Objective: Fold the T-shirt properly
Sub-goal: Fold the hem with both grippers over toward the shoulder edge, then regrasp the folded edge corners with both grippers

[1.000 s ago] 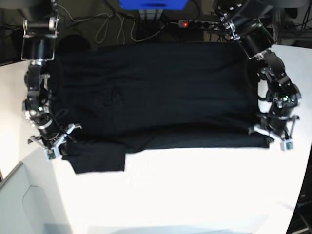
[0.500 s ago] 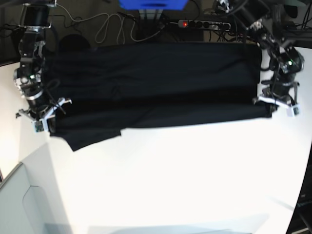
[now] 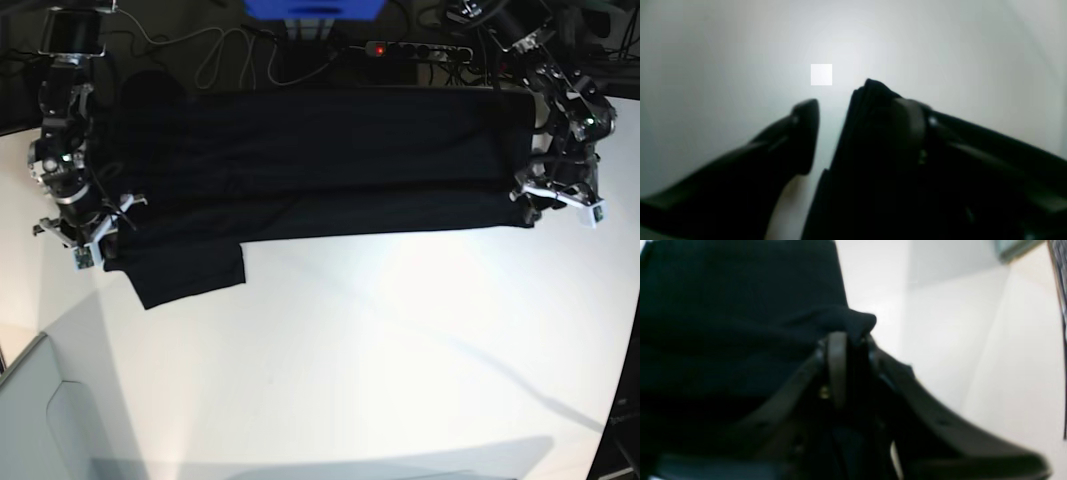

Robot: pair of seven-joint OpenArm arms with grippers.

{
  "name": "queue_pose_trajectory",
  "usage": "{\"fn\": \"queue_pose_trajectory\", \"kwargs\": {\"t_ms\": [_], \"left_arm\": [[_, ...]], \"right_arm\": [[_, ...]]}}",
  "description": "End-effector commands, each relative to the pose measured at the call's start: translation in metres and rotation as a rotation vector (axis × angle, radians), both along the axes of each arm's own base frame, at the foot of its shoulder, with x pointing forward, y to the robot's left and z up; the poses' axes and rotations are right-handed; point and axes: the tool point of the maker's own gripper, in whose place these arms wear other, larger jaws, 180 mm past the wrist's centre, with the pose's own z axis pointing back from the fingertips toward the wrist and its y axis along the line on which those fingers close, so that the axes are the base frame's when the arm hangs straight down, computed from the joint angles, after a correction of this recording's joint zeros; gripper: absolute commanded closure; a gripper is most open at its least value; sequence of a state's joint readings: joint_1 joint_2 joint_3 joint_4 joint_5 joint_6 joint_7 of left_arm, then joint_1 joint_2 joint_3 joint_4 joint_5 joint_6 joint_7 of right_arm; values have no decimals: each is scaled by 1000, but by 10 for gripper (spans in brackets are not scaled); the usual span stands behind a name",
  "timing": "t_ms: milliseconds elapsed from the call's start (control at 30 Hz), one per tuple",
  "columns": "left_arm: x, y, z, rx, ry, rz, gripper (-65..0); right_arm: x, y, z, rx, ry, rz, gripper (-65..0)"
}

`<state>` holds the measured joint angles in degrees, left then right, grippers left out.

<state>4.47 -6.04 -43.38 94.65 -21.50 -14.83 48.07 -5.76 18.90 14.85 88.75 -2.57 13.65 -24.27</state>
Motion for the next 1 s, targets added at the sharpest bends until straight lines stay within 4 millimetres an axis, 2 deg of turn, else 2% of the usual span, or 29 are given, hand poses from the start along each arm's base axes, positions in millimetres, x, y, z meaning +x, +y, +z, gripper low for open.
{"fn": "queue_pose_trajectory", "kwargs": {"t_ms": [0, 100, 200, 300, 500, 667, 800, 867, 967], "left_arm": [[7, 4, 15, 27, -49, -4, -358], [8, 6, 19, 34, -60, -1, -358], [11, 7, 20, 32, -68, 2, -358], [25, 7, 28, 36, -96, 1, -358], [40, 7, 9, -43, -77, 23, -358], [43, 6, -2, -76, -59, 28, -357], [48, -7, -5, -78, -48, -15, -356], [50, -10, -6, -78, -45, -26, -332], [50, -10, -6, -79, -45, -23, -253]], "right_arm": [[8, -4, 17, -12, -53, 6, -162], [9, -2, 22, -14, -66, 11, -243], [9, 1, 26, -13, -77, 16, -287], [10, 2, 25, -11, -75, 16, -296], [8, 3, 22, -10, -67, 17, -295], [8, 3, 23, -11, -67, 18, -295], [8, 3, 23, -11, -67, 18, -294], [8, 3, 23, -11, -67, 18, -294], [8, 3, 23, -11, -66, 19, -294]]}}
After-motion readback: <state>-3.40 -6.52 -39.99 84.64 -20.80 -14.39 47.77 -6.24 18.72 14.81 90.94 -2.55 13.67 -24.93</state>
